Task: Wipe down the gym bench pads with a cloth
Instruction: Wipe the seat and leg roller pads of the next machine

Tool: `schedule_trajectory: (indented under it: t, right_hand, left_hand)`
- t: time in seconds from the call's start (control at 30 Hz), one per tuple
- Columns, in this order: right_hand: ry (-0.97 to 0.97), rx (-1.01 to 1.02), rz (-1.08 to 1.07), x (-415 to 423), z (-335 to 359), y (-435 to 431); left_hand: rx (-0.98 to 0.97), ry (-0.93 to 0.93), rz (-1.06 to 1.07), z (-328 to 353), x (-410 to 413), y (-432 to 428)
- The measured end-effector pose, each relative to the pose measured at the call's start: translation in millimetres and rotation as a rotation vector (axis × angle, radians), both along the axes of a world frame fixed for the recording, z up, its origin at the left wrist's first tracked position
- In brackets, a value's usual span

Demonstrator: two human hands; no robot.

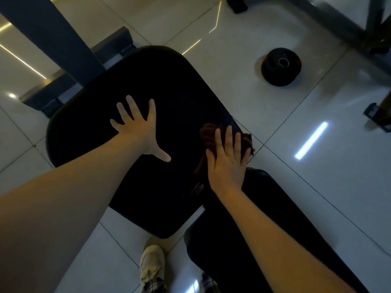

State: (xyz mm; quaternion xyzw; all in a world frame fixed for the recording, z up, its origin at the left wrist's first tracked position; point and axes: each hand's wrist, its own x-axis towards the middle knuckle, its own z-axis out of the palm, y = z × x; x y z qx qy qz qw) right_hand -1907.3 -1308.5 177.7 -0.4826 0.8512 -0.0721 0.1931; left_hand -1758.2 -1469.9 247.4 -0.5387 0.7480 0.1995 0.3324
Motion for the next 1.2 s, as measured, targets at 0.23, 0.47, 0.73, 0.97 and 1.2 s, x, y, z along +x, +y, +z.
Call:
schedule_trajectory:
  t: [0.23, 0.47, 0.73, 0.97, 1.2]
  right_hand:
    - [-0.056, 0.038, -0.042, -35, 14, -64]
    - [0.042, 0.007, -0.098, 10, 8, -28]
    - [0.038, -0.123, -0.112, 83, -10, 37]
    - [-0.005, 0.021, 0.004, 47, 2, 22]
    - [0.055, 0.051, 0.244, -19, 10, -7]
  left_hand:
    - [0.037, 0.018, -0.228, -3, 5, 31]
    - [0.011, -0.001, -0.247, -8, 2, 43]
    - [-0.014, -0.01, -0.264, -10, 4, 46]
    - [-0.005, -0.012, -0.305, -11, 11, 47]
    - [0.001, 0.006, -0.31, -11, 13, 47]
